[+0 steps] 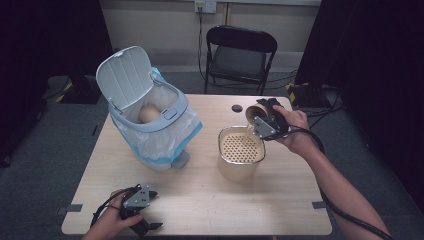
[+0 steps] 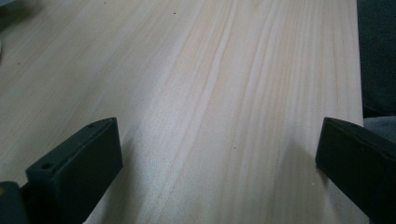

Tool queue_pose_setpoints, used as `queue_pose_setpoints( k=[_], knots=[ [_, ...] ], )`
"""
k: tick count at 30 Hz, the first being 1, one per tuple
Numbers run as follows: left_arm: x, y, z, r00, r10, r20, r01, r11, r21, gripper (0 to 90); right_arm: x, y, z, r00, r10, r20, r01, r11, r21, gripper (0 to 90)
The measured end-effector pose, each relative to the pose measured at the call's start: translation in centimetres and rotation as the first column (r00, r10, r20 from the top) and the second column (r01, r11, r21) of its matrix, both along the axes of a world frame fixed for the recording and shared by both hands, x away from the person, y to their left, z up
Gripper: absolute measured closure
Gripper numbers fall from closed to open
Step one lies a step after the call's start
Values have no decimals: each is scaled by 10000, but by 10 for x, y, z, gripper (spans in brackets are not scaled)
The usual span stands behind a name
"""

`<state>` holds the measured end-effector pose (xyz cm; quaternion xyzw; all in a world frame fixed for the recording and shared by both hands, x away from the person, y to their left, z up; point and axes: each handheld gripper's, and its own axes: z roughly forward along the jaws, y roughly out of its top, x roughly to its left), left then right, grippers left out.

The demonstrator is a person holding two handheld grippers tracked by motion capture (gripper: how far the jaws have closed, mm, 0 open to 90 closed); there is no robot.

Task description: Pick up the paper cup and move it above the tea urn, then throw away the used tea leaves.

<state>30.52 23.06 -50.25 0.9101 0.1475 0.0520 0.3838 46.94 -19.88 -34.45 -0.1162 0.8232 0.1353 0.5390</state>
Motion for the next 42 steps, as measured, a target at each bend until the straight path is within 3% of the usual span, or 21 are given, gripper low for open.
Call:
queue_pose_setpoints(
  k=[5, 7, 9, 10, 11, 13, 14, 15, 17, 18, 19, 20, 21, 23, 26, 29, 31, 33, 36, 40, 42],
  knots=[
    [0, 0, 0, 10000, 1, 1, -1, 10000, -12, 0, -6, 5, -3, 9954, 119, 955, -8, 9933, -1153, 279],
    [0, 0, 0, 10000, 18, 22, -18, 10000, -44, 0, -8, 7, -7, 9850, 197, 1715, 136, 9816, -1905, 279],
    [0, 0, 0, 10000, 2, 4, -2, 10000, -8, 0, -12, 10, -10, 9607, 435, 2742, 404, 9553, -2930, 280],
    [0, 0, 0, 10000, 0, 5, 0, 10000, -6, 0, -13, 10, -12, 9493, 664, 3074, 377, 9464, -3208, 280],
    [0, 0, 0, 10000, 4, 8, -4, 10000, -17, 0, -16, 12, -13, 9240, 969, 3700, 546, 9240, -3785, 280],
    [0, 0, -1, 10000, 25, 23, -25, 10000, -68, 0, -19, 15, -13, 8998, 1420, 4124, 493, 9063, -4197, 280],
    [0, 0, 0, 10000, 0, 1, 0, 10000, -4, 0, -20, 15, -14, 9019, 1332, 4108, 508, 9120, -4071, 278],
    [0, 0, 0, 10000, 20, 20, -20, 10000, -46, 0, -19, 17, -11, 9111, 1394, 3879, 391, 9076, -4179, 278],
    [0, 0, 0, 10000, 21, 23, -21, 10000, -50, 0, -17, 16, -10, 9411, 834, 3276, 297, 9450, -3258, 277],
    [0, 0, 0, 10000, 21, 19, -21, 10000, -35, 0, -16, 15, -8, 9616, 402, 2714, 338, 9643, -2627, 277],
    [0, 0, 0, 10000, 1, 3, -1, 10000, -2, 0, -14, 14, -5, 9730, 346, 2282, 184, 9739, -2261, 277],
    [0, 0, 0, 10000, 17, 20, -17, 10000, -37, 0, -12, 12, -4, 9825, 151, 1857, 147, 9873, -1582, 277],
    [0, 0, 0, 10000, 2, 4, -2, 10000, 1, 0, -10, 10, -3, 9925, -59, 1222, 190, 9942, -1060, 277],
    [0, 0, 0, 10000, -8, 10, 8, 10000, -33, 0, -7, 6, -1, 9996, -181, 207, 182, 9998, -29, 277],
    [0, 0, 0, 10000, 2, 2, -2, 10000, -13, 0, -4, 2, 0, 9914, -444, -1228, 610, 9889, 1354, 277],
    [0, 0, 0, 10000, 3, 3, -3, 10000, -7, 0, -1, -2, 2, 9684, -398, -2463, 1003, 9660, 2383, 277],
    [0, 0, 0, 10000, 19, 20, -19, 10000, -34, 0, 1, -3, 3, 9478, -289, -3177, 1295, 9450, 3004, 277],
    [0, 0, 0, 10000, 10, 10, -10, 10000, -29, 0, 3, -4, 4, 9192, -167, -3934, 1654, 9231, 3473, 275],
    [0, 0, 0, 10000, 2, 3, -2, 10000, 6, 0, 6, -6, 4, 8727, -33, -4883, 2378, 8762, 4192, 273],
    [0, 0, 0, 10000, -5, 8, 5, 10000, -44, 0, 10, -10, 6, 7955, 564, -6033, 3370, 7863, 5179, 272],
    [0, 0, 0, 10000, -33, 16, 33, 10000, -46, 0, 13, -11, 7, 7692, 779, -6343, 3631, 7635, 5340, 271]
  ],
)
